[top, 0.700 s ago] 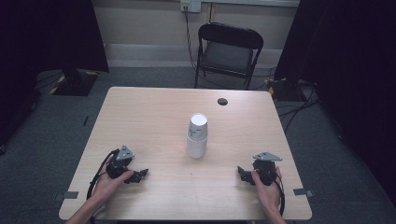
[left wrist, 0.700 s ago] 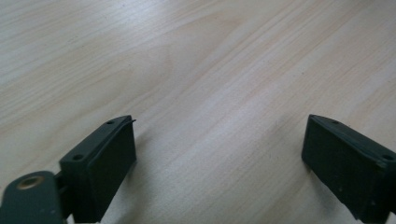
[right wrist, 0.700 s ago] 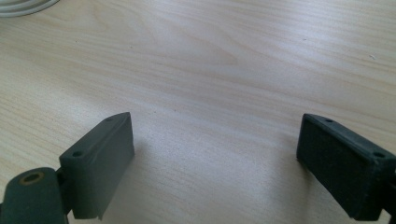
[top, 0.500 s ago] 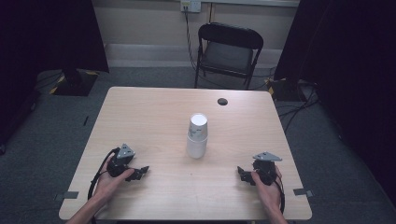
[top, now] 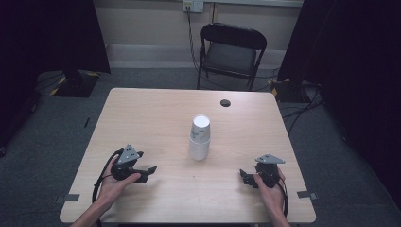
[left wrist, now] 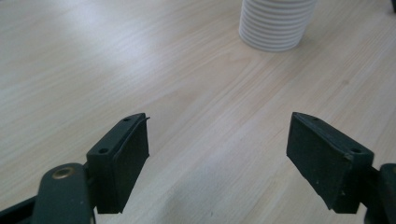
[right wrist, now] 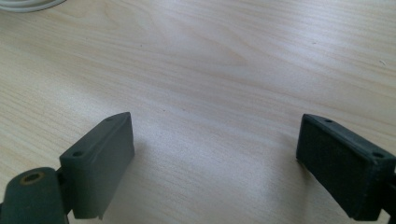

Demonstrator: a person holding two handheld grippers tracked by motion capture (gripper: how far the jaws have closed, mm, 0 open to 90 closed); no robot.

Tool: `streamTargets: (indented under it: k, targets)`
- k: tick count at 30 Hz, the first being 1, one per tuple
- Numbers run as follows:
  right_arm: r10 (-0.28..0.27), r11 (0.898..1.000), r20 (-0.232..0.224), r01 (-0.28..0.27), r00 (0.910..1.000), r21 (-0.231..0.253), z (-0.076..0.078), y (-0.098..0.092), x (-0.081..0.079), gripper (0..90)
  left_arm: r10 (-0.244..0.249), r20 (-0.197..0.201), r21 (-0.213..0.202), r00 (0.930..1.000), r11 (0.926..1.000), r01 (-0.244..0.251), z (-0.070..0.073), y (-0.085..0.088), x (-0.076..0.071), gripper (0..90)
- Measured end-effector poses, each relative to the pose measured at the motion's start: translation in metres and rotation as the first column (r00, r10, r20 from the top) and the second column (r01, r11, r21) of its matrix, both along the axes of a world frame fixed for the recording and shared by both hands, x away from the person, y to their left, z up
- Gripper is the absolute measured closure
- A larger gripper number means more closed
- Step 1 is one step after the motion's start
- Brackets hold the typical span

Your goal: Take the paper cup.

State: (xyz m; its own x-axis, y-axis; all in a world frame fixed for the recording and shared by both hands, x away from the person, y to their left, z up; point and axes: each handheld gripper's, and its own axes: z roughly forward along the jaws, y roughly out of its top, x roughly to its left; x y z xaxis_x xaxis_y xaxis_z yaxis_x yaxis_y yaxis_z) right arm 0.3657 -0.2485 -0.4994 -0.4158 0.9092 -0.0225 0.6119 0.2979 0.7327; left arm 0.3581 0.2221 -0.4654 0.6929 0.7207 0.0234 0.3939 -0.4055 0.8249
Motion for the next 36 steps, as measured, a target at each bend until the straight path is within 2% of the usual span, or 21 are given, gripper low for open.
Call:
streamTargets:
  k: [4, 7, 10, 12, 18, 19, 22, 24, 26, 27, 29, 31, 32, 34, 36]
  targets:
    - [0.001, 1.000, 0.002, -0.001, 1.0000, -0.003, 0.000, 0.000, 0.000, 10.8, -0.002, 0.003, -0.058, 1.0000, 0.9983, 0.002, 0.007, -0.005, 0.003, 22.9]
    - [0.002, 1.000, -0.003, -0.002, 1.0000, 0.003, 0.000, 0.000, 0.000, 10.8, -0.039, 0.049, -0.071, 0.9980, 0.9966, 0.043, 0.017, -0.014, 0.006, 22.7]
    - [0.002, 1.000, -0.003, -0.002, 1.0000, 0.003, 0.000, 0.000, 0.000, 10.8, -0.065, 0.056, -0.079, 0.9963, 0.9945, 0.069, 0.023, -0.018, 0.009, 21.4]
    - [0.002, 1.000, -0.005, -0.002, 1.0000, 0.003, 0.000, -0.001, 0.001, 10.8, -0.075, 0.069, -0.104, 0.9948, 0.9912, 0.082, 0.028, -0.022, 0.011, 21.3]
    - [0.002, 1.000, -0.003, -0.002, 1.0000, 0.003, 0.000, 0.000, 0.000, 10.8, -0.104, 0.085, -0.111, 0.9909, 0.9874, 0.113, 0.038, -0.034, 0.015, 19.2]
    - [0.002, 1.000, -0.004, -0.002, 1.0000, 0.003, 0.000, 0.000, 0.001, 10.8, -0.103, 0.095, -0.129, 0.9901, 0.9849, 0.115, 0.041, -0.039, 0.016, 19.0]
    - [0.002, 1.000, -0.004, -0.002, 1.0000, 0.003, 0.000, -0.001, 0.001, 10.8, -0.115, 0.091, -0.135, 0.9892, 0.9828, 0.126, 0.045, -0.044, 0.019, 18.8]
    - [0.002, 1.000, -0.004, -0.002, 1.0000, 0.003, 0.000, -0.001, 0.000, 10.8, -0.129, 0.092, -0.132, 0.9873, 0.9812, 0.141, 0.046, -0.046, 0.020, 17.9]
    - [0.002, 1.000, -0.002, -0.002, 1.0000, 0.001, 0.000, 0.000, 0.000, 10.8, -0.126, 0.103, -0.120, 0.9867, 0.9831, 0.138, 0.049, -0.046, 0.020, 17.5]
    - [0.001, 1.000, -0.001, -0.001, 1.0000, 0.001, 0.000, 0.000, 0.000, 10.8, -0.123, 0.111, -0.145, 0.9862, 0.9797, 0.138, 0.051, -0.046, 0.021, 17.3]
    - [0.002, 1.000, -0.002, -0.002, 1.0000, 0.002, 0.000, 0.000, 0.000, 10.8, -0.121, 0.120, -0.158, 0.9854, 0.9777, 0.139, 0.054, -0.049, 0.023, 17.3]
    - [0.002, 1.000, -0.002, -0.002, 1.0000, 0.001, 0.000, 0.000, 0.000, 10.8, -0.123, 0.113, -0.147, 0.9859, 0.9793, 0.139, 0.055, -0.051, 0.025, 17.8]
    - [0.002, 1.000, -0.002, -0.002, 1.0000, 0.001, 0.000, 0.000, 0.000, 10.8, -0.124, 0.111, -0.155, 0.9861, 0.9779, 0.140, 0.056, -0.052, 0.026, 17.8]
    - [0.001, 1.000, 0.000, -0.001, 1.0000, 0.000, 0.000, 0.000, 0.000, 10.8, -0.134, 0.117, -0.198, 0.9840, 0.9678, 0.155, 0.061, -0.059, 0.028, 21.7]
    - [0.001, 1.000, 0.000, -0.001, 1.0000, 0.000, 0.000, 0.000, 0.000, 10.8, -0.135, 0.131, -0.183, 0.9822, 0.9705, 0.157, 0.063, -0.062, 0.029, 21.7]
